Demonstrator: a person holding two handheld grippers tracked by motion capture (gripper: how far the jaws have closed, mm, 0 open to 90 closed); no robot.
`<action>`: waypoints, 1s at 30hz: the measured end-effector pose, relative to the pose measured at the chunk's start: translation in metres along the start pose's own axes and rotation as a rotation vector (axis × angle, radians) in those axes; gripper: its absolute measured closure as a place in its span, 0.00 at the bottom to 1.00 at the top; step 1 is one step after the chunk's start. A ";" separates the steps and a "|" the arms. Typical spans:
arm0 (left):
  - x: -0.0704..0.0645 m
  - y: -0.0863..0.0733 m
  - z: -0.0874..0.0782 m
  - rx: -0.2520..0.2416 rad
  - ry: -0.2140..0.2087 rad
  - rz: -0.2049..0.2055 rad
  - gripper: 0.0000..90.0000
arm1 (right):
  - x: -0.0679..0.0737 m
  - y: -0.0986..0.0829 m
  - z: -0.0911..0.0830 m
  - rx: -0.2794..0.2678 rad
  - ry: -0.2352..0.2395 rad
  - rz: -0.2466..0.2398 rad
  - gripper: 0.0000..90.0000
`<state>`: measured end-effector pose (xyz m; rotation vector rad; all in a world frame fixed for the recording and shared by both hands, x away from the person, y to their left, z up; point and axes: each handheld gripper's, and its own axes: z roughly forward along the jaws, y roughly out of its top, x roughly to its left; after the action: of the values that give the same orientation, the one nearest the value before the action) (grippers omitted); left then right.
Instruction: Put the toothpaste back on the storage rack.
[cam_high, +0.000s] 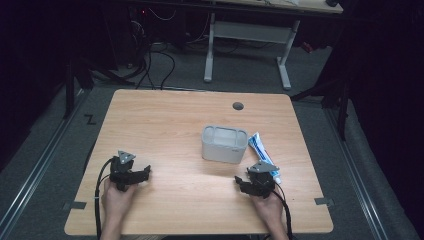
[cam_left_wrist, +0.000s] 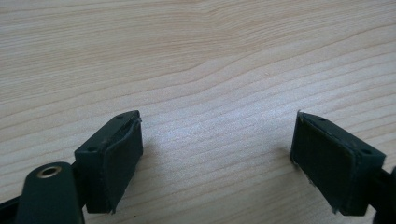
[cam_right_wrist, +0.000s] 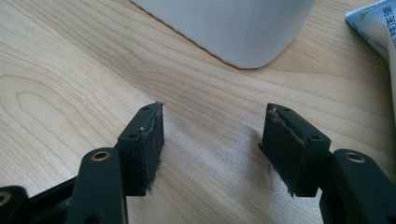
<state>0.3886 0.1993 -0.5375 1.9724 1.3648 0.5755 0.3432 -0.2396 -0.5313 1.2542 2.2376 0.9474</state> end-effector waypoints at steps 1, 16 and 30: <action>0.000 0.000 0.000 0.000 0.000 0.000 0.19 | 0.000 0.000 0.000 0.000 -0.001 0.000 0.43; 0.000 0.000 0.000 0.000 -0.001 0.001 0.19 | 0.000 0.000 0.000 0.001 -0.001 0.003 0.41; 0.000 0.000 0.000 0.000 -0.002 0.000 0.19 | 0.002 -0.002 -0.002 -0.005 -0.033 -0.004 0.41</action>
<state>0.3885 0.1992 -0.5375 1.9724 1.3633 0.5742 0.3404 -0.2394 -0.5313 1.2541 2.2105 0.9231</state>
